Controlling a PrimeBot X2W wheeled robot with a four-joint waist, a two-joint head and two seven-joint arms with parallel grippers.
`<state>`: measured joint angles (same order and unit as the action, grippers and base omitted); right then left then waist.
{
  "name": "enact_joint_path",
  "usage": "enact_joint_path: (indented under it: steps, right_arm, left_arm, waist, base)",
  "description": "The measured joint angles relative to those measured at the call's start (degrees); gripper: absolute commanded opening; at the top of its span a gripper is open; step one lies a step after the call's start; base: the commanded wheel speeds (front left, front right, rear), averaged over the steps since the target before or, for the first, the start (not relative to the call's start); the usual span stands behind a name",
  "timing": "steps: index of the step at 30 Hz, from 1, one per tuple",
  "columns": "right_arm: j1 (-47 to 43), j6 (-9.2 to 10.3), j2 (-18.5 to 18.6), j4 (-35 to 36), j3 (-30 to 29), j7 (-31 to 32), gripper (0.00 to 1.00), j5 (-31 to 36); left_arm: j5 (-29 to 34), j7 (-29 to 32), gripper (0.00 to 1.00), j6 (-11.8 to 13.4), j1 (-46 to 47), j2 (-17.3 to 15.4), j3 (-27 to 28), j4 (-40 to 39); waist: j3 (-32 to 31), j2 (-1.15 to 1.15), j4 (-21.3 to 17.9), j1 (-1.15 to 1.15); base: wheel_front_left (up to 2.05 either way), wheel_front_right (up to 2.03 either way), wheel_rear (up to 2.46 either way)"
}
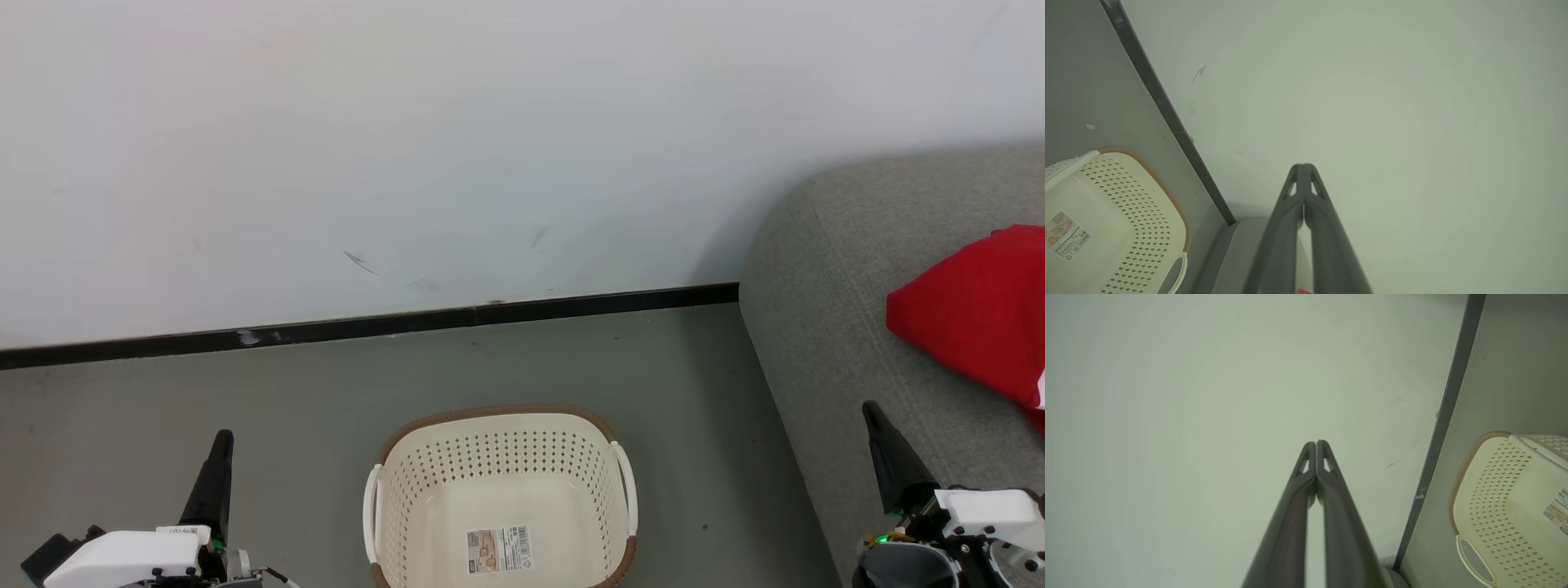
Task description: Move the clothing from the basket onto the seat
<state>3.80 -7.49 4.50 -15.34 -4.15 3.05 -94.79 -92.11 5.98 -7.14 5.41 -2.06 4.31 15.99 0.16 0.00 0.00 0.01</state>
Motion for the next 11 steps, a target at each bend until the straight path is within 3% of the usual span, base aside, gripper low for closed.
enact_joint_path:
  steps: [11]
  right_arm:
    - [0.00,0.00,0.00,0.00,-0.09,0.08,0.00,0.01]
  left_arm:
    - [0.00,0.00,0.00,0.00,0.00,0.00,0.02,-0.04]
  waist:
    - [0.00,0.00,0.00,0.00]
  base:
    - [0.00,0.00,0.00]
